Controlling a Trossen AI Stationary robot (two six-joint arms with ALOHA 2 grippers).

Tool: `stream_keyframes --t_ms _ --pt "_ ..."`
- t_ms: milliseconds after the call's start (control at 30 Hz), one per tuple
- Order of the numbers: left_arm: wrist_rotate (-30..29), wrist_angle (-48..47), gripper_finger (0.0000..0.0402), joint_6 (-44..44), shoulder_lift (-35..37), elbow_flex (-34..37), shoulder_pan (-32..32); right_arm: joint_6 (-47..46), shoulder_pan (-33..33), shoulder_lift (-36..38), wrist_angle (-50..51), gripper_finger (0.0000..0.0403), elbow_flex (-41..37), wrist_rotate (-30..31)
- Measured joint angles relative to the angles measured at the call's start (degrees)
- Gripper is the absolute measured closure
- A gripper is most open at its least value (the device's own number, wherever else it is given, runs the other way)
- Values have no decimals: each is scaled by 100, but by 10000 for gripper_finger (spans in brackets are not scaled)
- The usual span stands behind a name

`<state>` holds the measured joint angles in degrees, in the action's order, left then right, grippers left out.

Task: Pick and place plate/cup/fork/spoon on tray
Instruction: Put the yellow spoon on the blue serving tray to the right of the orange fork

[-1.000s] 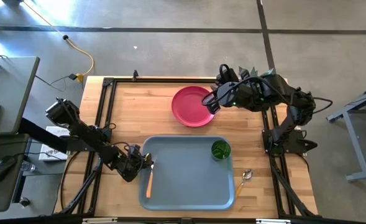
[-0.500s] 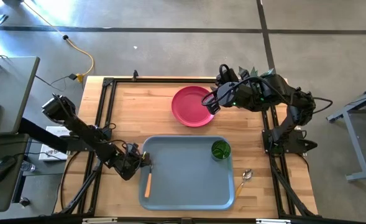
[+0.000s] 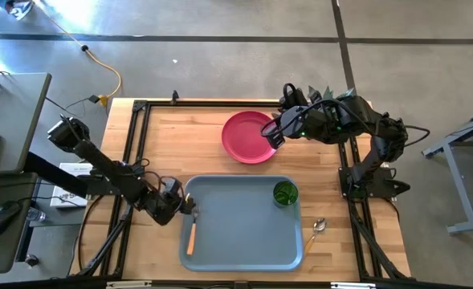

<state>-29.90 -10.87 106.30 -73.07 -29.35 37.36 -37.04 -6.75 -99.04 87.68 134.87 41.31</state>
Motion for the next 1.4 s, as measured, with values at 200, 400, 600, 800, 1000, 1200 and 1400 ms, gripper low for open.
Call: stream_keyframes --t_ms 200,400,600,800,1000,1200,1400 --pt "-233 -180 351 -1700 701 -91 -397 -194 -4 0 0 309 0 -466" --pt "-230 -218 351 -3548 1571 -91 -843 -1014 -19 1 42 309 0 -1080" --pt "-159 -327 351 -5293 2538 -91 -1291 -2207 -317 -47 209 309 2 -1596" --pt "120 -249 351 -6803 3371 -91 -1686 -3379 -801 -269 238 309 0 -1619" --pt "551 -237 351 -7966 3977 -89 -2033 -4093 -1135 -614 235 309 0 -1494" --pt "1215 -230 350 -8419 4321 -179 -2337 -4251 -1206 -995 135 309 0 -1489" --pt "1777 -1279 333 -8788 4299 -947 -2558 -4248 -1130 -1327 -169 309 -4 -1439"
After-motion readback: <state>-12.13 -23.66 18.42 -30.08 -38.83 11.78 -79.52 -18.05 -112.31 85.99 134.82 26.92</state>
